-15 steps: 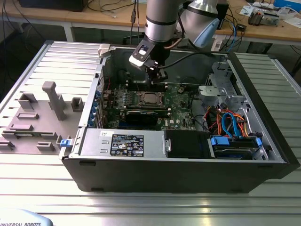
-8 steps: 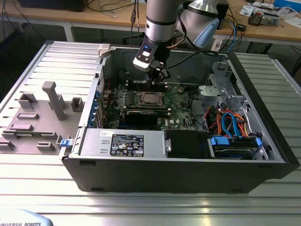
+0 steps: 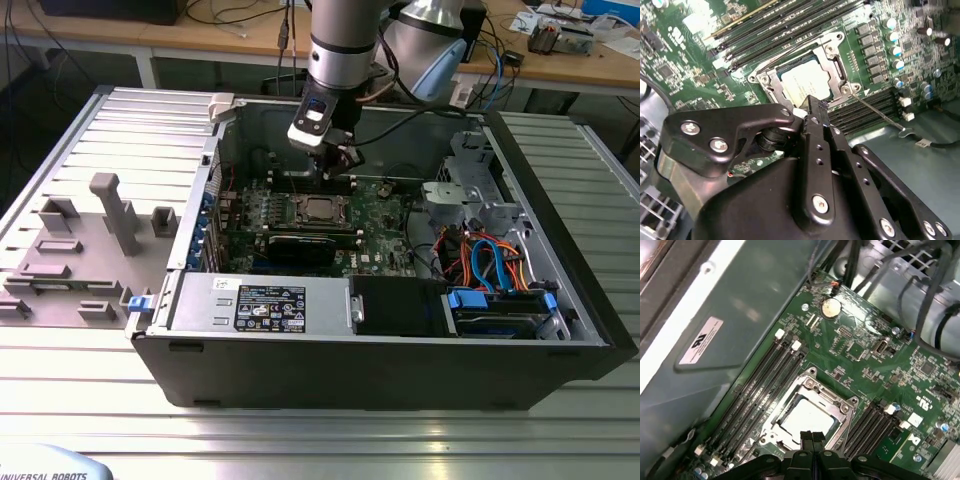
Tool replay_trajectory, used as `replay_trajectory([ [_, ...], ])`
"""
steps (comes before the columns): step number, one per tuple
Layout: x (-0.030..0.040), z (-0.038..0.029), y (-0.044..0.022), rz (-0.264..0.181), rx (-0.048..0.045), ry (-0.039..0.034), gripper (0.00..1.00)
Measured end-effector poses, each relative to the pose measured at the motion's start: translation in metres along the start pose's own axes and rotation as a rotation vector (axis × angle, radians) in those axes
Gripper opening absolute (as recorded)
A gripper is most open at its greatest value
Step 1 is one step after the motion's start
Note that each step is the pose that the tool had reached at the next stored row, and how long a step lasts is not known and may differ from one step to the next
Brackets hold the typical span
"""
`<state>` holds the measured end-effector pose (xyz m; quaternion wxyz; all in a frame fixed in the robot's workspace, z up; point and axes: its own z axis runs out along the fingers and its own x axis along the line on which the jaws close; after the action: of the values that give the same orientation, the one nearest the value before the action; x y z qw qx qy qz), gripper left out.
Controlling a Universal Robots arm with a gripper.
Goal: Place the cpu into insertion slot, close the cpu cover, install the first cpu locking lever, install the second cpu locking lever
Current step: 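Install the first cpu locking lever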
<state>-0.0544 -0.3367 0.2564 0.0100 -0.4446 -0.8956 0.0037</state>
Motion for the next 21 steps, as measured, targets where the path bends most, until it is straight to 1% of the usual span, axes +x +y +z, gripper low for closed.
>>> replay_trajectory([
  [1,0.0,0.0,0.0,-0.026,0.0004,-0.0004,0.11],
  [2,0.0,0.0,0.0,-0.061,0.0009,-0.0009,0.11],
  [3,0.0,0.0,0.0,-0.107,0.0016,-0.0017,0.11],
  [4,0.0,0.0,0.0,-0.136,0.002,-0.0021,0.11],
  [5,0.0,0.0,0.0,-0.175,0.0026,-0.0027,0.11],
  [10,0.0,0.0,0.0,-0.258,0.0037,-0.004,0.11],
  [14,0.0,0.0,0.0,-0.305,0.0045,-0.0047,0.11],
  [15,0.0,0.0,0.0,-0.331,0.0049,-0.0051,0.11],
  [17,0.0,0.0,0.0,-0.354,0.0052,-0.0055,0.11],
  [21,0.0,0.0,0.0,-0.43,0.0063,-0.0067,0.11],
])
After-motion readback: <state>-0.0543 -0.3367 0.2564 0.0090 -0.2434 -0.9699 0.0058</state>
